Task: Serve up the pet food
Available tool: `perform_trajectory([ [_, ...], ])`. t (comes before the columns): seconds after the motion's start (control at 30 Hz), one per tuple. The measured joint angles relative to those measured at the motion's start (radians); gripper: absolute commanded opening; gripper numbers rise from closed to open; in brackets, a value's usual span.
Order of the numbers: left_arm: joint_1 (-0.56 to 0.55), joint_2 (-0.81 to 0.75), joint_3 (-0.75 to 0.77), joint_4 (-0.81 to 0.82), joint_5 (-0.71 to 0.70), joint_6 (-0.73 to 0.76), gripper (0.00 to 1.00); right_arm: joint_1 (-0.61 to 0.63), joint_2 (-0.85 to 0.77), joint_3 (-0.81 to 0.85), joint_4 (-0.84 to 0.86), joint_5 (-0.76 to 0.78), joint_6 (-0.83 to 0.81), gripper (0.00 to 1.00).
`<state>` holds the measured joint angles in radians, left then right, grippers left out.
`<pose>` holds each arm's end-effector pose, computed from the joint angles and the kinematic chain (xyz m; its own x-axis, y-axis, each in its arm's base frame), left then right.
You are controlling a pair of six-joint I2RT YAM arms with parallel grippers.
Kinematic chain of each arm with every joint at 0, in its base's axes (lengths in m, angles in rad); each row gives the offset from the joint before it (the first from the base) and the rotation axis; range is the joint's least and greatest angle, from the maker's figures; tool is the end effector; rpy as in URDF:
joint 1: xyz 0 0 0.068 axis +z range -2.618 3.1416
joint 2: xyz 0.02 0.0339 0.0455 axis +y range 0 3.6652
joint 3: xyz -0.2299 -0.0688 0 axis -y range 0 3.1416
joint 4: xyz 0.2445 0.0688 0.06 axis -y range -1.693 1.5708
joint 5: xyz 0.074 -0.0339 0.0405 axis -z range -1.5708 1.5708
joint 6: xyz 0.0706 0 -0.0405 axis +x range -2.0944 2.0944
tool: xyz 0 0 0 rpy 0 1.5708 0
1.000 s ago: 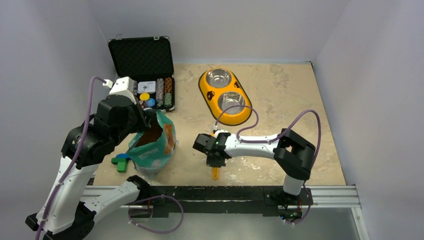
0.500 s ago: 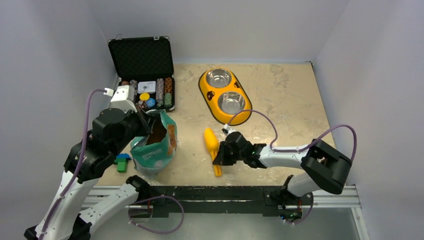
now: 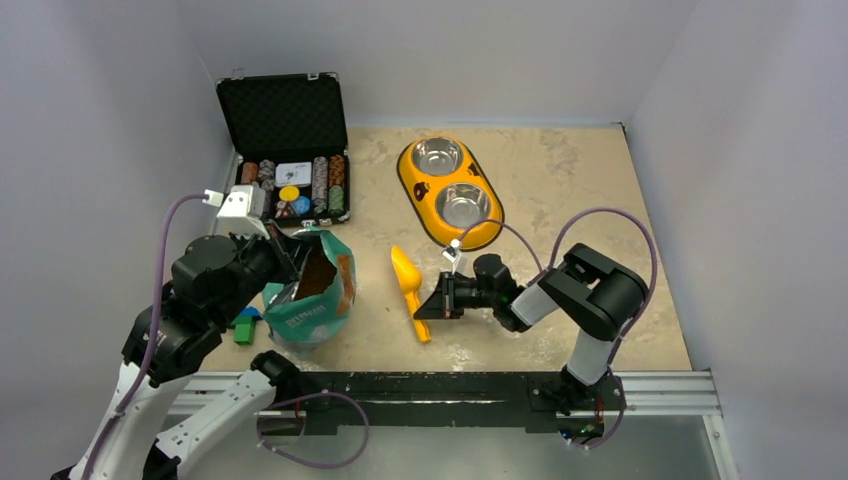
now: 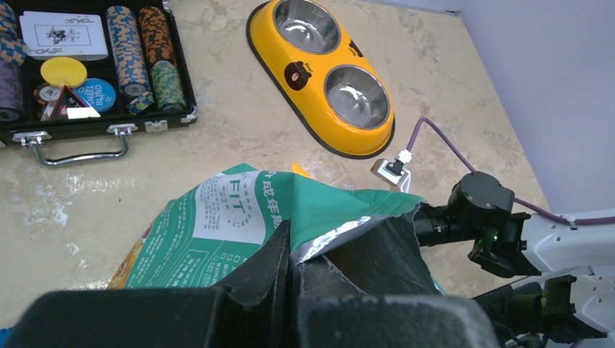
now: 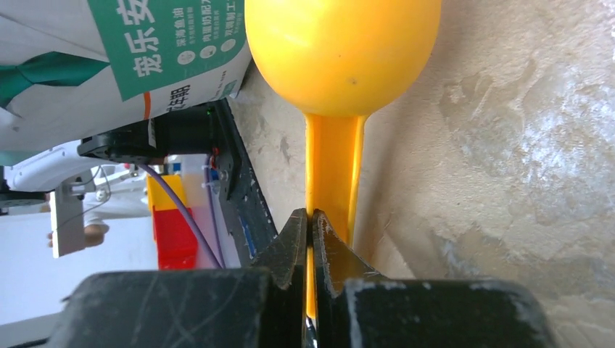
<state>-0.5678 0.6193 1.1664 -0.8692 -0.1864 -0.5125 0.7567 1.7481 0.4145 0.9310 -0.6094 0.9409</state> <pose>0.1305 -0.0677 0.3800 -0.4191 -0.3042 -0.8555 0.2005 0.8879 -0.4140 0.1887 0.2337 0.0646 -0.9321 0.0312 -0.3607 -0.3269 0.3556 0.8756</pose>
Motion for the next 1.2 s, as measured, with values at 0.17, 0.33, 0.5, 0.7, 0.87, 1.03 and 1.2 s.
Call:
perform_trajectory([
  [0.17, 0.000, -0.011, -0.009, 0.006, 0.000, 0.009, 0.00, -0.013, 0.104, 0.000, 0.115, -0.051, 0.060, 0.05],
  [0.33, 0.000, -0.015, -0.030, 0.036, 0.012, 0.008, 0.00, -0.043, 0.130, -0.030, 0.200, -0.064, 0.084, 0.14],
  [0.5, 0.000, -0.022, -0.053, 0.067, 0.030, 0.007, 0.00, -0.066, 0.130, -0.048, 0.210, -0.063, 0.076, 0.22],
  [0.7, 0.000, -0.029, -0.065, 0.080, 0.038, 0.001, 0.00, -0.089, 0.121, -0.066, 0.214, -0.068, 0.071, 0.24],
  [0.87, 0.000, -0.031, -0.067, 0.081, 0.039, 0.000, 0.00, -0.114, 0.115, -0.073, 0.219, -0.071, 0.084, 0.26],
  [1.03, 0.000, -0.038, -0.073, 0.085, 0.040, -0.001, 0.00, -0.116, 0.088, -0.073, 0.195, -0.064, 0.079, 0.33],
  [1.2, 0.000, -0.040, -0.082, 0.096, 0.048, -0.002, 0.00, -0.116, 0.027, -0.073, 0.129, -0.058, 0.046, 0.39],
])
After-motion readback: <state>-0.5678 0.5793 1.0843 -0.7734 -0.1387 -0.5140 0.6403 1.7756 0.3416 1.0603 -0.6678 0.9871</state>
